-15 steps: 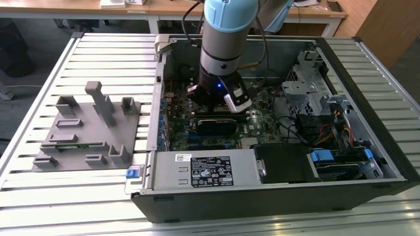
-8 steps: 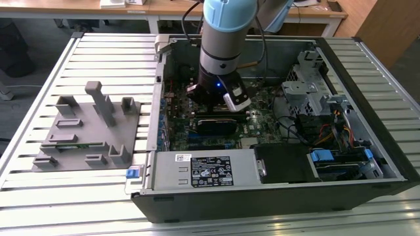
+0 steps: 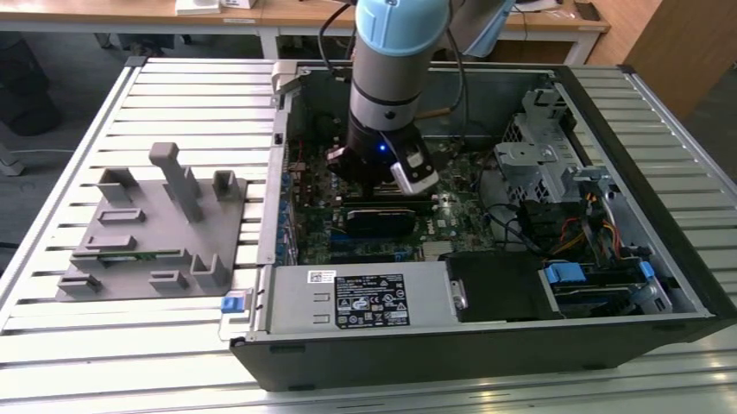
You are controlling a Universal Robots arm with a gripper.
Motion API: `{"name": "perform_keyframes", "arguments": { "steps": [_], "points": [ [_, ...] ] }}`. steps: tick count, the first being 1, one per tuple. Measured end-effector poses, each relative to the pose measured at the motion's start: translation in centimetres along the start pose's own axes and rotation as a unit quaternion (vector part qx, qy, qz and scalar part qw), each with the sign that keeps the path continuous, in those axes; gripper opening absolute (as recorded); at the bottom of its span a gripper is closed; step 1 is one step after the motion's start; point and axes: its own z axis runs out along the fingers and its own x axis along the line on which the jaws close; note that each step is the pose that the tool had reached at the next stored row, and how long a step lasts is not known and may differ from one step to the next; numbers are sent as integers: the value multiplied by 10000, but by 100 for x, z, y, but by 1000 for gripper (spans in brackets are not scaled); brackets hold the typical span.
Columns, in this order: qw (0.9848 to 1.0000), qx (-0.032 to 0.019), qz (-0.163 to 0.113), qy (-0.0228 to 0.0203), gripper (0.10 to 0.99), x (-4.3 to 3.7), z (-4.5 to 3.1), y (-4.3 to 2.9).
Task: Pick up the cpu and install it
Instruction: 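Install the second cpu locking lever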
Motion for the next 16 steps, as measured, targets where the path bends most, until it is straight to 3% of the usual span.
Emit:
{"name": "perform_keyframes", "arguments": {
  "steps": [16],
  "points": [
    [10000,0,0,0,122,14,47,70]
  ]
}}
